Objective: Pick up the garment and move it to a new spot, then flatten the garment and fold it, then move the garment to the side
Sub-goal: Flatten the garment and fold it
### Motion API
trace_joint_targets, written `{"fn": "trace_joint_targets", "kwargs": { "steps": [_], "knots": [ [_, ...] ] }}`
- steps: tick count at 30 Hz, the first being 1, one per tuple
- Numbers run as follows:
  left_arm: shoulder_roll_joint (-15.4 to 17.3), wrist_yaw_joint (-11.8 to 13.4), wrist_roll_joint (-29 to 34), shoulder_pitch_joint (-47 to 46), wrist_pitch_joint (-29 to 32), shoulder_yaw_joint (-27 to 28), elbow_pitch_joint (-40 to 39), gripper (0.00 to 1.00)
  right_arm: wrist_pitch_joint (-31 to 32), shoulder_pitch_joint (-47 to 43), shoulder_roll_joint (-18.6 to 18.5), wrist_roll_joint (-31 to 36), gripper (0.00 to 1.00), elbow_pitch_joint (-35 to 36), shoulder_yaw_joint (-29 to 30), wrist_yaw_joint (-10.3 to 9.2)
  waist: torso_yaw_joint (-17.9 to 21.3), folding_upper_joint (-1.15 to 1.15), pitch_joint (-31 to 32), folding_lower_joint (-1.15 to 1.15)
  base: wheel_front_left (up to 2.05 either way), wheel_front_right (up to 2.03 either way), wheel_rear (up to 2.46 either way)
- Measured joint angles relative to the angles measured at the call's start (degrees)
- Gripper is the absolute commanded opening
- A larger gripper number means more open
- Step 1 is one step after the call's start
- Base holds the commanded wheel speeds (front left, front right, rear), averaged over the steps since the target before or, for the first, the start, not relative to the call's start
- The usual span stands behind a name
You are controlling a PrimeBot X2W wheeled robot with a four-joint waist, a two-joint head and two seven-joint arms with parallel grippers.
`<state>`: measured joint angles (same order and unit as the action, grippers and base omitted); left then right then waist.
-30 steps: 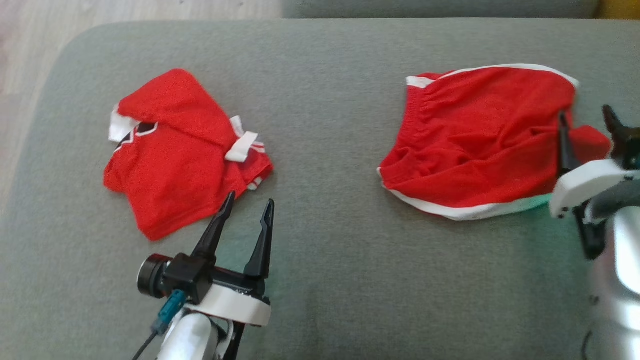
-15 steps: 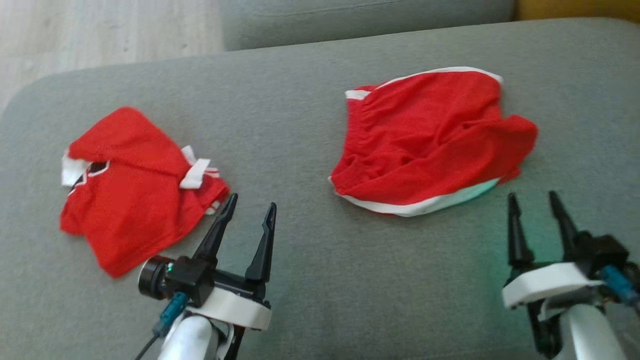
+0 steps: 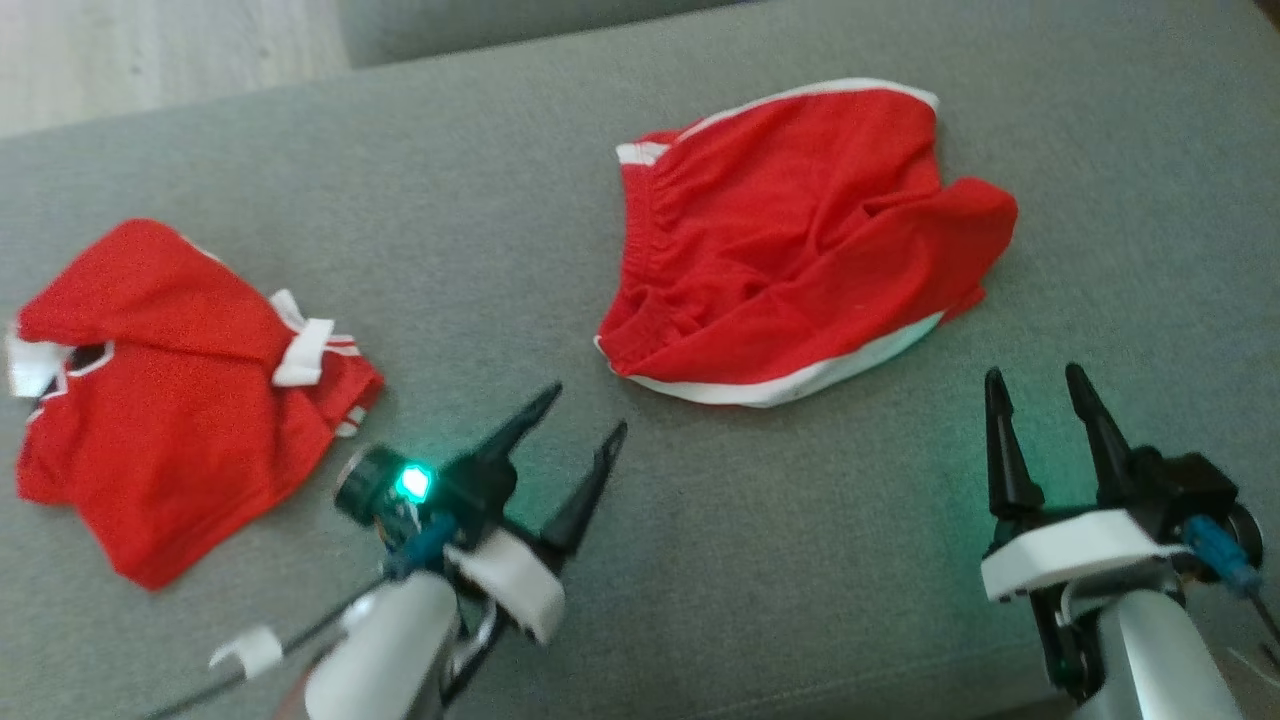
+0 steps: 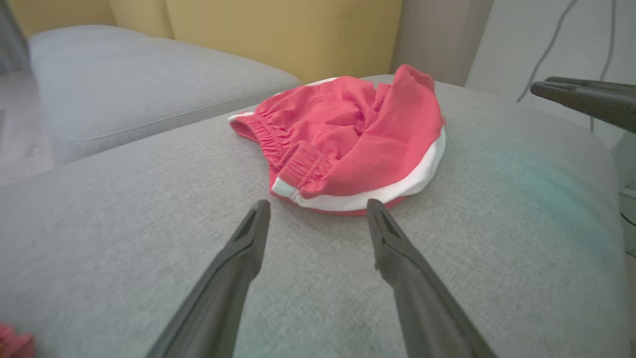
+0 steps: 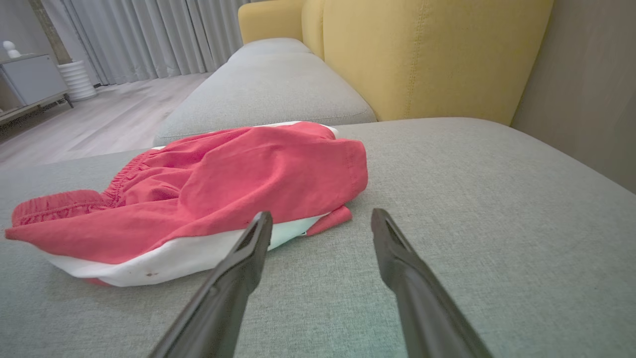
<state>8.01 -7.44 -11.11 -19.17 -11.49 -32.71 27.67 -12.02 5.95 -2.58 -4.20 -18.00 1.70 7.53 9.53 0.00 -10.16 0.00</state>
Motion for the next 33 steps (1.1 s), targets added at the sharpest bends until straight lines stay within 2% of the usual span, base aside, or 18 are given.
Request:
{"fn": "trace_joint_targets", "kwargs": {
  "steps": [5,11,26,28,29,33],
  "knots": [
    [2.60,-0.14,-2.54,-7.89,0.29,-5.90,4.70,1.00,-0.18,2.01,0.00,-0.85,1.00,-0.09,-0.65,0.00,1.80,0.00,-2.89,0.00,0.00,0.00,0.00],
    [3.87,-0.14,-3.66,-13.95,-1.43,-11.43,9.93,1.00,-1.10,3.21,0.00,-1.36,1.00,-1.09,-0.83,0.00,4.22,0.00,-5.78,0.01,0.00,0.00,0.00],
    [2.98,-0.14,-5.46,-17.12,-2.97,-12.07,10.46,1.00,-1.68,4.39,0.00,-1.46,1.00,-3.08,-1.01,0.00,6.08,0.00,-6.66,0.00,0.00,0.00,0.00],
    [2.71,-0.14,-5.46,-17.12,-2.97,-12.18,10.12,0.15,-1.69,4.39,0.00,-1.46,1.00,-3.22,-1.01,0.00,6.03,0.00,-6.62,0.00,0.00,0.00,0.00],
    [2.66,-0.14,-5.46,-17.12,-2.97,-12.30,9.94,0.00,-1.69,4.40,0.00,-1.46,1.00,-3.32,-1.01,0.00,5.97,0.00,-6.56,0.00,0.00,0.00,0.00],
    [2.74,-0.14,-6.32,-17.08,-2.97,-13.07,8.72,0.00,-2.05,4.42,0.00,-1.45,1.00,-3.54,-0.89,0.00,5.44,0.00,-6.18,0.00,0.00,0.00,0.00]
  ]
}}
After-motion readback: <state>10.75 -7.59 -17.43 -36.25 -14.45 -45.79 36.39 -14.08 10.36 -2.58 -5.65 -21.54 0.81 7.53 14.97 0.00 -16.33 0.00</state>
